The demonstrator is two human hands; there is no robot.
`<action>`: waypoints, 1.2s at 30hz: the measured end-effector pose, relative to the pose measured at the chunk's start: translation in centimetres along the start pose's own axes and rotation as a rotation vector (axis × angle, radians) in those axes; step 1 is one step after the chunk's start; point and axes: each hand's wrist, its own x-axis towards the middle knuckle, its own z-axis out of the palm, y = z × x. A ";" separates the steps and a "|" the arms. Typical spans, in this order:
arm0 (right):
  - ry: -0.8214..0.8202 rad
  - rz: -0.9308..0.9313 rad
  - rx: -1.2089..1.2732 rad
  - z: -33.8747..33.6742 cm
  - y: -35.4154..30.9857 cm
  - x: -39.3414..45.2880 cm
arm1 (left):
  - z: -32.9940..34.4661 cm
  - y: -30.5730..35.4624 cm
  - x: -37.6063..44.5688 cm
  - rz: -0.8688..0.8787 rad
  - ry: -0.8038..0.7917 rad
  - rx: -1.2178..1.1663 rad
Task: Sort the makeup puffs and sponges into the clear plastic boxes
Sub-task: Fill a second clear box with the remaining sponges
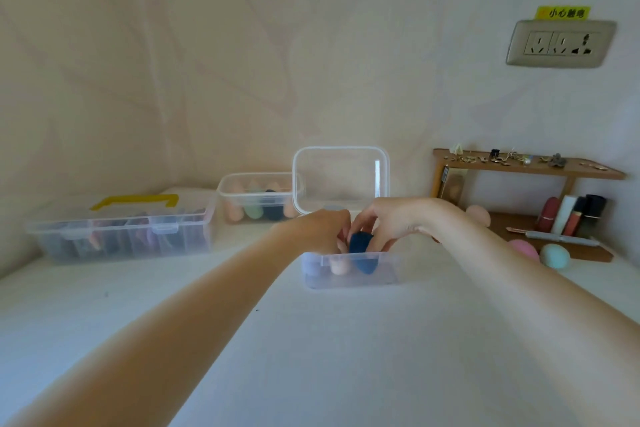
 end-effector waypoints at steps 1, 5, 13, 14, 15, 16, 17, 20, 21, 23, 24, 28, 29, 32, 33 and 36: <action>0.014 0.017 -0.075 0.3 -0.1 0.2 | 0.0 0.0 0.0 -0.001 -0.002 -0.004; 0.145 0.013 -0.227 1.5 -0.1 0.6 | -0.1 0.1 0.0 0.018 -0.006 0.007; 0.134 0.007 -0.016 0.4 0.1 0.0 | 0.0 -0.2 0.3 0.013 -0.029 0.023; 0.134 0.014 0.061 0.1 0.4 -0.3 | 0.1 -0.3 0.4 0.006 -0.035 0.012; 0.134 0.016 0.121 -0.2 0.6 -0.5 | 0.1 -0.4 0.5 0.000 -0.039 0.009; 0.140 0.013 0.163 -0.5 0.9 -0.7 | 0.2 -0.5 0.5 -0.005 -0.044 0.008; 0.157 0.007 0.200 -0.6 1.0 -0.9 | 0.3 -0.6 0.7 -0.007 -0.049 0.003; 0.221 -0.034 0.372 -1.2 1.0 -1.4 | 0.4 -0.8 1.0 -0.013 -0.055 0.019; 0.223 -0.038 0.397 -1.4 0.9 -1.5 | 0.5 -0.9 1.0 -0.017 -0.050 0.016; 0.178 -0.019 0.290 -1.5 0.3 -1.7 | 0.5 -1.0 1.0 -0.020 -0.042 0.004; 0.138 -0.003 0.192 -1.3 0.0 -1.6 | 0.5 -0.9 0.9 -0.021 -0.042 -0.004; 0.048 0.026 -0.073 -0.3 -0.9 -0.3 | 0.4 -0.7 0.6 -0.011 -0.027 -0.026; 0.053 0.029 -0.115 0.0 -0.8 0.1 | 0.3 -0.7 0.6 -0.008 -0.023 -0.034; 0.073 0.018 -0.248 0.9 -0.6 1.1 | 0.4 -0.7 0.6 0.008 -0.015 -0.052; 0.079 0.018 -0.277 1.1 -0.5 1.2 | 0.4 -0.7 0.6 0.013 -0.014 -0.057; 0.102 0.027 -0.276 1.5 -0.3 1.5 | 0.3 -0.8 0.7 0.006 -0.018 -0.062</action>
